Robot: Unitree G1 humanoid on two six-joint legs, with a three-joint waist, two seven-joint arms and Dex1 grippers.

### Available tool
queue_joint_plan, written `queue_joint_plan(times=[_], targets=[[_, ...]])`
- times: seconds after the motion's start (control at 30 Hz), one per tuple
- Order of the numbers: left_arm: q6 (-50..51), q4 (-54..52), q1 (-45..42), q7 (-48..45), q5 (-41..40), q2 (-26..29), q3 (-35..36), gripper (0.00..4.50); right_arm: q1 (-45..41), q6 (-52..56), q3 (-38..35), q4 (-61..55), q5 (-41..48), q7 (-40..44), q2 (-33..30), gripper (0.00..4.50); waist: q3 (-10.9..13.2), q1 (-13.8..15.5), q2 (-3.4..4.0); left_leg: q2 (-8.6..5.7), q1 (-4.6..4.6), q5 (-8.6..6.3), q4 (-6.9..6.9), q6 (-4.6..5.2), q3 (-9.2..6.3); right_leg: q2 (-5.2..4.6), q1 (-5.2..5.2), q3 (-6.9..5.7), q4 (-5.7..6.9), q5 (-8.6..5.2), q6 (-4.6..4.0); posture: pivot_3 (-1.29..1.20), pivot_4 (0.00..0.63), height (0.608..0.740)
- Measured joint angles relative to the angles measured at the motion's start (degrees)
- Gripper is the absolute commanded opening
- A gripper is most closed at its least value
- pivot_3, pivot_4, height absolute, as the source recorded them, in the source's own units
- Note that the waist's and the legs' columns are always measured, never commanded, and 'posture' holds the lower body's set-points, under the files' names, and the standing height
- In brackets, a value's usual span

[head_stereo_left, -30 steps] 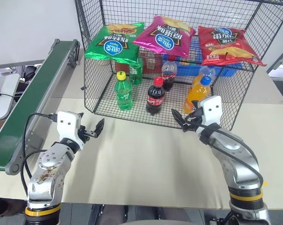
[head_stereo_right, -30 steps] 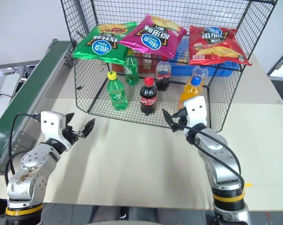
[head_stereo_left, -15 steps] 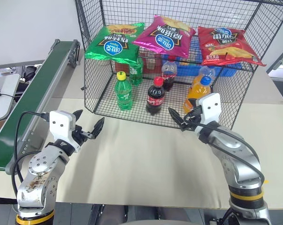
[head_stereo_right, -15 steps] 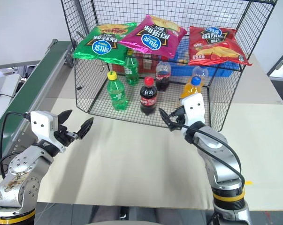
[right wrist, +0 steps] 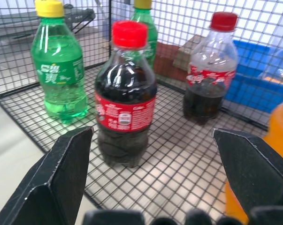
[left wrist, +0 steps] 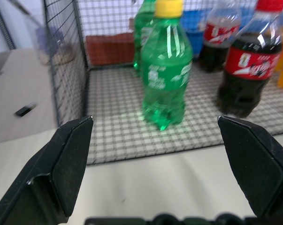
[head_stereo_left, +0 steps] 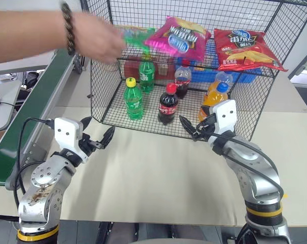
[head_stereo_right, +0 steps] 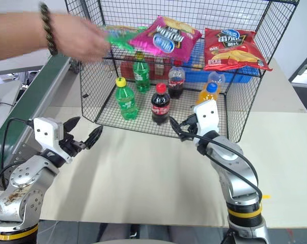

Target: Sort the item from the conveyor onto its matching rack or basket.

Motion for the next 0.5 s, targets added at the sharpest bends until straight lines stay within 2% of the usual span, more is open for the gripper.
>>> queue_joint_plan(times=[0.5], targets=[[1.92,-2.11,1.28,-1.32,-2.05,4.31,3.22,4.49,-2.33,0.19,1.64,0.37,0.01,0.17,2.25,4.5,0.0,-0.08,0.0,0.0,0.01,0.0,0.0,0.0,0.0,0.01,0.0,0.05,0.0,0.0,0.0,0.0,0.15,0.74]])
